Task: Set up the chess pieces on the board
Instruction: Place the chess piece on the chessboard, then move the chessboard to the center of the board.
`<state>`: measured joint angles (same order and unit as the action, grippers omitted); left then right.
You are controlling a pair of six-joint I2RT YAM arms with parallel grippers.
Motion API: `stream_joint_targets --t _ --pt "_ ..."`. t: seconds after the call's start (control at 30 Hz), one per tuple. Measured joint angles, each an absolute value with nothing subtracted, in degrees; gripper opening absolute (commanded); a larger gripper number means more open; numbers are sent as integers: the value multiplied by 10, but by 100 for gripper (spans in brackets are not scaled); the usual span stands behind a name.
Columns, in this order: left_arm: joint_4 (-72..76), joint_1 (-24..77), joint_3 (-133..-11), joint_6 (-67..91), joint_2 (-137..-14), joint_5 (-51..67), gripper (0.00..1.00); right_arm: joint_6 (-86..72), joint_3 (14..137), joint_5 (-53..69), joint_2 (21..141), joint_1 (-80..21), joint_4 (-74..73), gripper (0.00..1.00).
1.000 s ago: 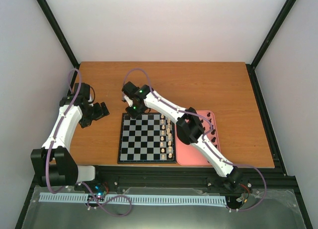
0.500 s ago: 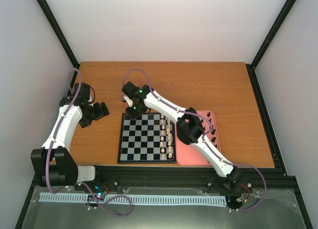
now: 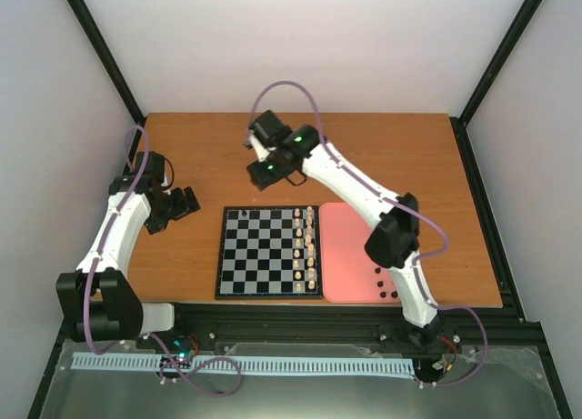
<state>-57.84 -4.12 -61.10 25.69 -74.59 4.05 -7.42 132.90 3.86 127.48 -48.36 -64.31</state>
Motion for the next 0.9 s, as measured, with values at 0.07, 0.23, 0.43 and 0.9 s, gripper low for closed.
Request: stream_joint_targets --t 0.07,0.23,0.43,0.9 --pt "-578 -41 -611 257 -746 41 100 -81 1292 29 1237 -462 -642 60" --pt "-572 -41 -606 259 -746 55 100 -102 1118 20 1147 -347 -620 60" --pt "-523 -41 -536 279 -744 109 99 -114 966 13 1105 -215 -604 60" --pt "-428 -15 -485 309 -794 186 70 -121 859 16 1026 -168 -573 61"
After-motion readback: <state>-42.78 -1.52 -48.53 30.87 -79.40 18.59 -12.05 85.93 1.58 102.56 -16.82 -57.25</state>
